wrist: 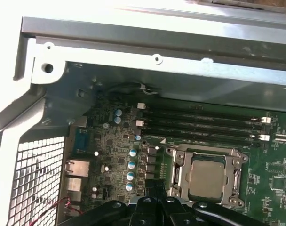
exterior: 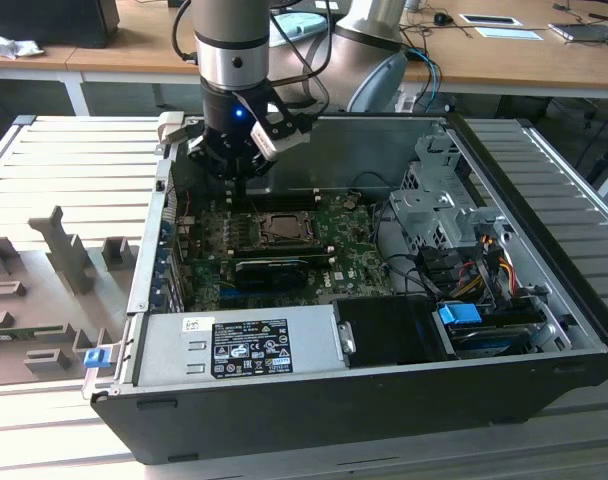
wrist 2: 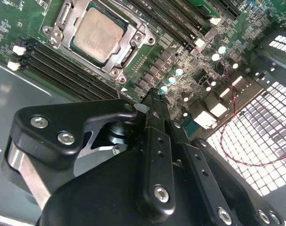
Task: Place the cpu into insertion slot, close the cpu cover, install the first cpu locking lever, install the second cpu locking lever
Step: 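Install the first cpu locking lever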
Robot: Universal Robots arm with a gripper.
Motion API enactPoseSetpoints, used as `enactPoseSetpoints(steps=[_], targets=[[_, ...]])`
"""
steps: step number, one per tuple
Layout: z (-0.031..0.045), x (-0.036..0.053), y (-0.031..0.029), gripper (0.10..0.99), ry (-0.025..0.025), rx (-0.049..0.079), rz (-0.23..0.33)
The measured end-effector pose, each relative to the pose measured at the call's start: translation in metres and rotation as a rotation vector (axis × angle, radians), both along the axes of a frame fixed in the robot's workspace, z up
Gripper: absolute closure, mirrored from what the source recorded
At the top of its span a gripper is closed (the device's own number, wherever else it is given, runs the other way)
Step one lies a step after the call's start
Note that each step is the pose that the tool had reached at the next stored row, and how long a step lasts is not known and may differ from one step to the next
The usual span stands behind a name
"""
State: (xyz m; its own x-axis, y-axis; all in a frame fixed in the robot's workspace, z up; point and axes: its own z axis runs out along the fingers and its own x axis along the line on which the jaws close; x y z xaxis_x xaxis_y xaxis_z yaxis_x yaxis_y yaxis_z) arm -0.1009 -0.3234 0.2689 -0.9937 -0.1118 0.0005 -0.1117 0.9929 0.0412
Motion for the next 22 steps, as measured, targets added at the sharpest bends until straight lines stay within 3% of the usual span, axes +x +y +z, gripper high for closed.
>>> enactPoseSetpoints(steps=[10, 16, 22], targets=[[-0.0013, -0.0118, 0.0008, 0.98, -0.0018, 0.0, 0.0], [-0.0034, -0.0118, 0.0118, 0.98, -0.0018, 0.0, 0.0], [-0.0076, -0.0118, 0.0123, 0.98, -0.0017, 0.001, 0.0]])
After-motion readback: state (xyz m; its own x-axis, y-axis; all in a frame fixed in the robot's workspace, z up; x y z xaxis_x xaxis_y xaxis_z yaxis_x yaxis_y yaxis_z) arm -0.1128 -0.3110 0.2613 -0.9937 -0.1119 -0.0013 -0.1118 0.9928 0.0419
